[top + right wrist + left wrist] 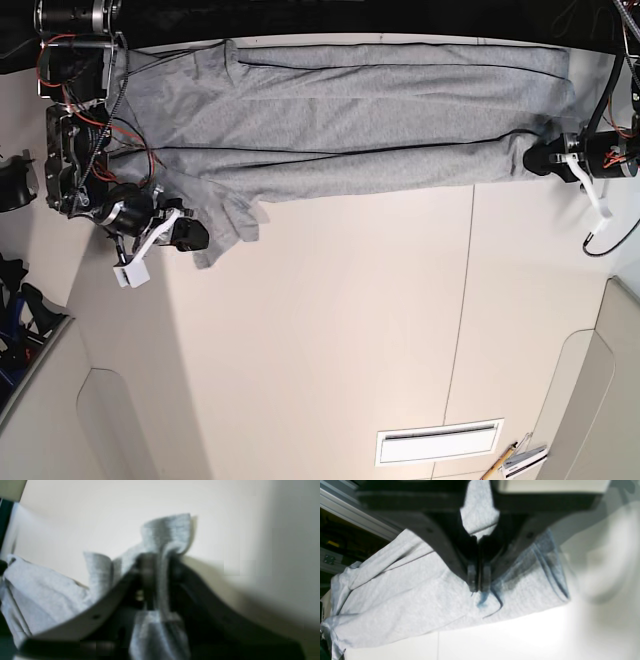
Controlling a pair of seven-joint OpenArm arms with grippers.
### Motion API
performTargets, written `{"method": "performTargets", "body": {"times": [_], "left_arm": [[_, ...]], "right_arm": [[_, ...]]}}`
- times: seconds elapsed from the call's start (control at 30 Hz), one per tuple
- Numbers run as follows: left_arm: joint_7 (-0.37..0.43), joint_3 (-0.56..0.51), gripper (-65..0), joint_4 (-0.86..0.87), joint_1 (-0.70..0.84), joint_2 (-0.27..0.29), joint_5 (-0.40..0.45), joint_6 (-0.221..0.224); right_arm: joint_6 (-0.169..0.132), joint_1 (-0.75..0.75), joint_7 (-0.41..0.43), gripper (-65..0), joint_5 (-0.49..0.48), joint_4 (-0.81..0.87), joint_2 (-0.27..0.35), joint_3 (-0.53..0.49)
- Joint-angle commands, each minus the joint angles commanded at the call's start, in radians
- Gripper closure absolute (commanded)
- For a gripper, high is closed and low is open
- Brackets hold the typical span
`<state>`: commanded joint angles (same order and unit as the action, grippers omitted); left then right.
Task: Fold the T-shirt properly
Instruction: 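Fold the grasped edge over onto the first fold with both grippers, then adjust the folded strip with both grippers and release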
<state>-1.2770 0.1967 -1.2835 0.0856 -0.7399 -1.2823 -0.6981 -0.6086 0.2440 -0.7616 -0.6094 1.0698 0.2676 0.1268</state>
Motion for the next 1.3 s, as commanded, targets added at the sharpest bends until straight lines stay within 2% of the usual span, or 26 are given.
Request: {"method": "performTargets", "body": {"times": [0.03,0.13,0.23,0.3,0.47,0.7,0.83,1.03,1.13,1.17,1.23,1.27,1.3], "left_arm": [[0.003,0.0,0.0,0.0,0.0,0.0,0.0,0.0],[0.017,0.0,0.0,0.0,-0.002,0.0,0.0,0.0],[0.015,0.0,0.0,0.0,-0.002,-0.003,0.0,0.0],[0.008,0.0,0.0,-0.002,-0.002,-0.013,0.0,0.0],[-0.023,0.0,0.0,-0.03,-0.002,-0.062,-0.031,0.0],[-0.119,0.0,0.0,-0.054,0.007,-0.132,-0.134,0.0],[-0.119,0.0,0.0,-0.054,0.037,-0.161,-0.166,0.0],[-0.119,0.0,0.0,-0.054,0.113,-0.161,-0.166,0.0],[-0.119,0.0,-17.8,-0.053,0.138,-0.161,-0.165,0.0],[-0.119,0.0,-21.5,-0.053,0.146,-0.161,-0.165,0.0],[-0.119,0.0,-24.2,-0.053,0.15,-0.16,-0.166,0.0],[-0.119,0.0,-24.2,-0.053,0.15,-0.161,-0.166,0.0],[-0.119,0.006,-24.2,-0.053,0.15,-0.161,-0.165,0.0]], "right_arm": [[0.0,0.0,0.003,0.0,0.0,0.003,0.0,0.0],[0.0,0.0,-0.011,0.0,0.0,0.032,0.001,0.0],[0.0,-0.01,-0.1,0.0,-0.013,0.122,0.002,0.005],[0.0,-0.039,-0.16,0.0,-0.066,0.211,0.004,0.026],[-0.001,-0.185,-0.259,0.0,-0.158,0.485,0.008,0.129],[-0.001,-0.396,-0.291,0.0,-0.27,0.686,0.083,0.24],[-0.001,-0.501,-0.295,0.0,-0.275,0.761,0.114,0.296],[0.0,-0.591,-0.297,0.0,-0.283,0.789,0.122,0.359],[0.0,-0.6,-0.297,0.0,-0.258,0.785,0.114,0.358],[0.0,-0.603,-0.298,-0.6,-0.257,0.784,0.114,0.358],[0.003,-0.605,-0.297,-16.9,-0.254,0.783,0.114,0.358],[0.003,-0.605,-0.295,-22.6,-0.254,0.784,0.114,0.358],[0.003,-0.605,-0.293,-24.9,-0.255,0.784,0.114,0.358]]}}
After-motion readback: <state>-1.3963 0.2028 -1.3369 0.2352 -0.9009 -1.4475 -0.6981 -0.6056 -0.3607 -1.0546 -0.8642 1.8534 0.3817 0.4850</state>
